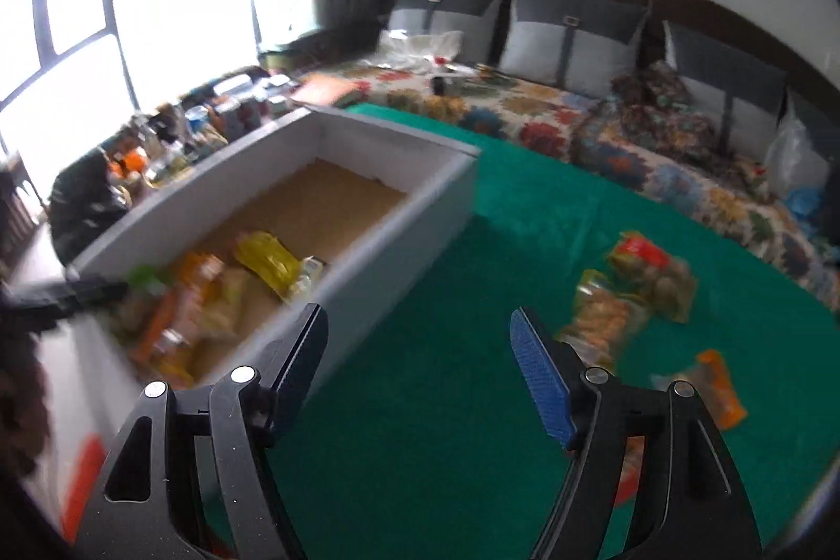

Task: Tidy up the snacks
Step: 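Return both grippers to the remaining snacks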

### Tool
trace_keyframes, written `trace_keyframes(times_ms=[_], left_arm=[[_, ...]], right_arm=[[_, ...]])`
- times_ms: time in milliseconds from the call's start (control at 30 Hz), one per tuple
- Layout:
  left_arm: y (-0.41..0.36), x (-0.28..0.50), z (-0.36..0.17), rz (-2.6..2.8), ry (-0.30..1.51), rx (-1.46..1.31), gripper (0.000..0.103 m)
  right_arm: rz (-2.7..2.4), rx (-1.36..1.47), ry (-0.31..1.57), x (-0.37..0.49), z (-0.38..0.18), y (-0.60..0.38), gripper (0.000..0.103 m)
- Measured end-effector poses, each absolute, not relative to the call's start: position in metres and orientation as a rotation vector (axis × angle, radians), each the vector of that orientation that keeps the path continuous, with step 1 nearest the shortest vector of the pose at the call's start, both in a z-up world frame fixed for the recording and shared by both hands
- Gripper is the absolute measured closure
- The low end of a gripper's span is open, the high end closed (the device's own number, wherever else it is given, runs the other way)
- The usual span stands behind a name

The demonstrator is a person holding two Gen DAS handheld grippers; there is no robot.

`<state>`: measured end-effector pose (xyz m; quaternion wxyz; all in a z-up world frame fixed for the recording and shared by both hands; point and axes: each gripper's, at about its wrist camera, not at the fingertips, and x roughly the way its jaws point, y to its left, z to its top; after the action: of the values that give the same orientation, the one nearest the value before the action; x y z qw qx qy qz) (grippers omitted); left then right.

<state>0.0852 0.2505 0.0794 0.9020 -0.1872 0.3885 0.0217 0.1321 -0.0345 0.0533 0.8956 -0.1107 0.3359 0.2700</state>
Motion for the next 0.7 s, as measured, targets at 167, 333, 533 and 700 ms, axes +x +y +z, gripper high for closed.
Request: trace_keyframes(times_ms=[167,333,533,700], left_arm=[[0.133,0.093,0.099,-0.217,0.774,-0.274,0.000],[0.036,0.114,0.050,-0.410,0.918,-0.201,0.000],[-0.007,0.145,-0.032,-0.287,1.063,-0.060,0.001],[0.006,0.167,-0.044,-0.208,1.048,-0.046,0.001]], right_arm=[[0.273,-0.369,0.809,0.134,-0.042,-0.170,0.028],[0.047,-0.262,0.890,0.129,-0.085,-0.291,0.028],[-0.048,-0.107,0.910,0.123,-0.106,-0.361,0.026],[-0.047,-0.005,0.883,0.123,-0.111,-0.382,0.017]])
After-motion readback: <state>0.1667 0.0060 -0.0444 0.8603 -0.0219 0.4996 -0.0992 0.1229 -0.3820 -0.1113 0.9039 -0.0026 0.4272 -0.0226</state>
